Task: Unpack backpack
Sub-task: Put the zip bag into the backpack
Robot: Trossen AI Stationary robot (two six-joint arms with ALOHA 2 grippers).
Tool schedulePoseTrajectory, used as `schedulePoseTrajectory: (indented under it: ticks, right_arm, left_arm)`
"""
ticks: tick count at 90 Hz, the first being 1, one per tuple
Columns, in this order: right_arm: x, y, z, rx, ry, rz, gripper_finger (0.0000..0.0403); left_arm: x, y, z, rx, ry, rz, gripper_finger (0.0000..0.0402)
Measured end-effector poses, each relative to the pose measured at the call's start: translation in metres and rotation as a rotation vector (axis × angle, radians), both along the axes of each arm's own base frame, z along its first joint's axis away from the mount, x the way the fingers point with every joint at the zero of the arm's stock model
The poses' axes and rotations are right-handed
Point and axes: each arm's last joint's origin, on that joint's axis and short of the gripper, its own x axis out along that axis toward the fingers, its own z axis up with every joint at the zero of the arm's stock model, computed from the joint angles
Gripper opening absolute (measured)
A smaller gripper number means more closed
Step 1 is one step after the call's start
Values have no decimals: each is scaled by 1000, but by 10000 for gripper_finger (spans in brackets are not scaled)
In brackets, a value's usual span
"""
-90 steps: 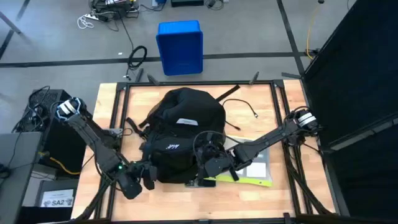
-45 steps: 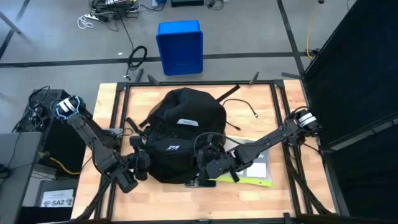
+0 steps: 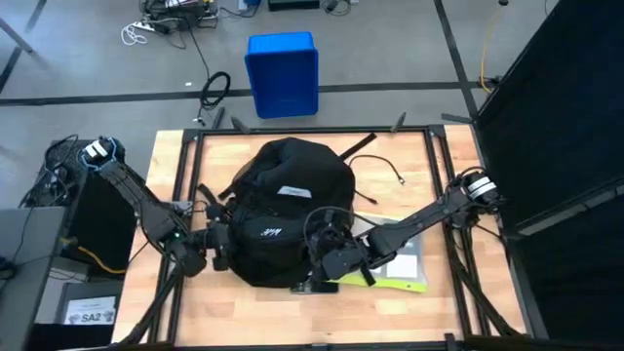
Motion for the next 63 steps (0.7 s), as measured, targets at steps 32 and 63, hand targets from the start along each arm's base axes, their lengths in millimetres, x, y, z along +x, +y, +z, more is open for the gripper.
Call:
schedulePoseTrajectory:
  ticks: [32, 63]
  right_arm:
    - [1, -1, 0, 9, 1, 3, 3]
    - [-1, -4, -2, -26, 23, -24, 3]
  left_arm:
    - [14, 7, -15, -3, 39, 26, 225]
    - [25, 7, -17, -33, 62, -23, 12]
